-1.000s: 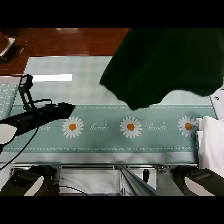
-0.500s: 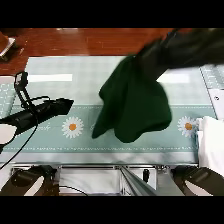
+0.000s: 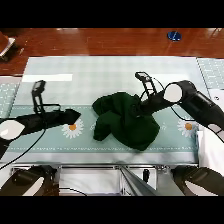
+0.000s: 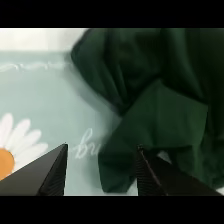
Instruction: Fold the shirts.
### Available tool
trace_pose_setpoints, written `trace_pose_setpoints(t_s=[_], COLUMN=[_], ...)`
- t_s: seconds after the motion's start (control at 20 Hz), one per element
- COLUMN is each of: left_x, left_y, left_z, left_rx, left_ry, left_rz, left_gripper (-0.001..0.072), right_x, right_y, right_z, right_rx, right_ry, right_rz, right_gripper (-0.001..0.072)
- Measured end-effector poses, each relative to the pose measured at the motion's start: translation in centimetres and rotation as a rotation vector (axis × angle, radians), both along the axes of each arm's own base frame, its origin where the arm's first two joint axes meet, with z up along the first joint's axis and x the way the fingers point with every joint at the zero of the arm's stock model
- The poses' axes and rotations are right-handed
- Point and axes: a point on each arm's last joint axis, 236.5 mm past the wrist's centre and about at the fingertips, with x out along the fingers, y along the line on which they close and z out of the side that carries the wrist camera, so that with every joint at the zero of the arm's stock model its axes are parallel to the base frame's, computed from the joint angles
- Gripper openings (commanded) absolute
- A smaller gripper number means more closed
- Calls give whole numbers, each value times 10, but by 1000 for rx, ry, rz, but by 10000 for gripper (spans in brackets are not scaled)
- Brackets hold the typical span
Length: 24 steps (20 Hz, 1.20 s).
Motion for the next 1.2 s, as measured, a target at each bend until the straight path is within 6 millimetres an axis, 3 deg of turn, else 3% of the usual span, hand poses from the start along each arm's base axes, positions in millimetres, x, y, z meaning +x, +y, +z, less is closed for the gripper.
trace_pose_setpoints(t_s=[0.1,0.15,0.2,0.3,0.45,0.55,0.65,0.8,1.15,1.2], left_x=[-10,-14,-16,-26,-56,-69,-72,-70,-57,-56], left_y=[-4,-3,0,5,-5,-19,-32,-46,-74,-79], left_z=[-16,-23,-29,-43,-71,-86,-94,-103,-115,-116], left_rx=[16,25,35,40,-22,-99,-172,-252,-377,-380], left_ry=[73,107,134,202,333,389,417,445,478,483], left_rz=[-35,-47,-50,-55,-83,-89,-83,-68,-49,-59], left_gripper=[507,507,507,507,507,507,507,507,494,339], right_x=[12,22,31,43,22,-8,-32,-55,-93,-99], right_y=[-21,-39,-62,-131,-229,-256,-249,-218,-180,-175], right_z=[5,16,29,55,64,44,17,-18,-55,-59], right_rx=[-20,-28,-43,-109,-170,-147,-64,73,192,199], right_ry=[-6,-30,-59,-136,-162,-110,-42,54,208,234], right_rz=[-52,-93,-143,-291,-561,-681,-734,-747,-717,-711], right_gripper=[415,415,414,414,413,412,408,408,408,408])
